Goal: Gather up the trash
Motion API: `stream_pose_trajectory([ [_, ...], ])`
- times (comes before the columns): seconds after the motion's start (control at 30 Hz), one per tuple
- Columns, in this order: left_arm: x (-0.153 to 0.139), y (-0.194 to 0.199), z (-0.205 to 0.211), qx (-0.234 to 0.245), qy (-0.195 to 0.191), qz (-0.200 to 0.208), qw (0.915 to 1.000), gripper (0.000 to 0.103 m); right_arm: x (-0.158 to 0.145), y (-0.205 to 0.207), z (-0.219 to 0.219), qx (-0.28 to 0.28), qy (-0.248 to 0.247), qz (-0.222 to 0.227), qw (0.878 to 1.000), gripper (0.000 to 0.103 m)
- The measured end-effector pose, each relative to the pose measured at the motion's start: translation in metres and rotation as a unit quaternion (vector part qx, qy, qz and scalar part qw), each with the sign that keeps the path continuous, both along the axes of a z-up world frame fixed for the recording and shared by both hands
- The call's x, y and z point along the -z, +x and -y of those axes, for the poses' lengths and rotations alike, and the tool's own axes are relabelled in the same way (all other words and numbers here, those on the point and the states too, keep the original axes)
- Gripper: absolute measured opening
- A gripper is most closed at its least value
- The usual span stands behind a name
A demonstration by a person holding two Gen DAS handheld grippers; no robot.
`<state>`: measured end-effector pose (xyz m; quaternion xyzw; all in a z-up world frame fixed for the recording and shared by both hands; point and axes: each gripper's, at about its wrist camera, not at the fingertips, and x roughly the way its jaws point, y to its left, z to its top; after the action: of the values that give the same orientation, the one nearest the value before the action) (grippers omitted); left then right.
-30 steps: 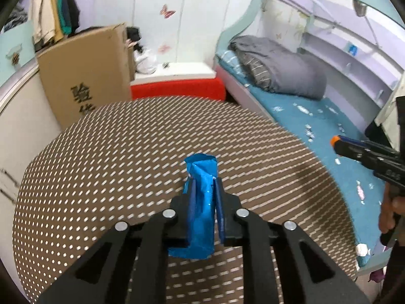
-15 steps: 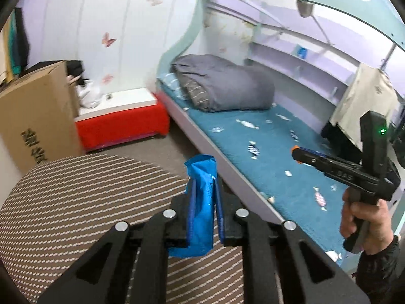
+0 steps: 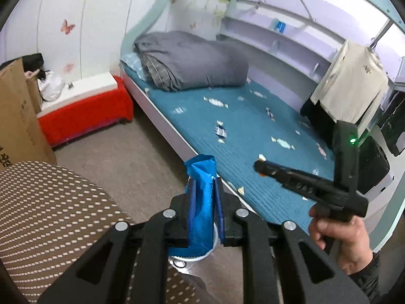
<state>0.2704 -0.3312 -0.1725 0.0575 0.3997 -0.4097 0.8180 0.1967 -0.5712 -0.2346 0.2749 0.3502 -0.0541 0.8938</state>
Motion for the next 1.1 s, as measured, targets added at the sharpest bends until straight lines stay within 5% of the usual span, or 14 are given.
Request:
stream_pose_trajectory([
  [0.17, 0.032, 0.008, 0.035, 0.011, 0.034, -0.023, 0.9991, 0.014, 0.051, 0.012, 0.014, 0.007, 0.041, -0.044, 0.998, 0.031],
  [0.27, 0.054, 0.016, 0.053, 0.016, 0.059, -0.040, 0.9973, 0.014, 0.080, 0.021, 0.018, 0.007, 0.075, -0.067, 0.995, 0.063],
  [0.37, 0.075, 0.021, 0.068, 0.023, 0.083, -0.053, 0.9948, 0.014, 0.103, 0.023, 0.024, 0.016, 0.097, -0.089, 0.991, 0.066],
  [0.67, 0.113, 0.028, 0.102, 0.053, 0.126, -0.080, 0.9874, 0.015, 0.089, -0.014, 0.052, 0.060, 0.095, -0.062, 0.992, 0.078],
  [0.7, 0.115, 0.029, 0.106, 0.055, 0.128, -0.081, 0.9868, 0.022, 0.086, -0.017, 0.054, 0.063, 0.094, -0.059, 0.992, 0.079],
  [0.8, 0.115, 0.032, 0.108, 0.038, 0.136, -0.073, 0.9872, 0.094, 0.075, -0.026, 0.055, 0.067, 0.085, -0.052, 0.993, 0.080],
  [1.1, 0.079, 0.019, 0.071, -0.017, 0.127, -0.031, 0.9913, 0.095, 0.051, -0.047, 0.036, 0.074, 0.069, -0.036, 0.994, 0.097],
])
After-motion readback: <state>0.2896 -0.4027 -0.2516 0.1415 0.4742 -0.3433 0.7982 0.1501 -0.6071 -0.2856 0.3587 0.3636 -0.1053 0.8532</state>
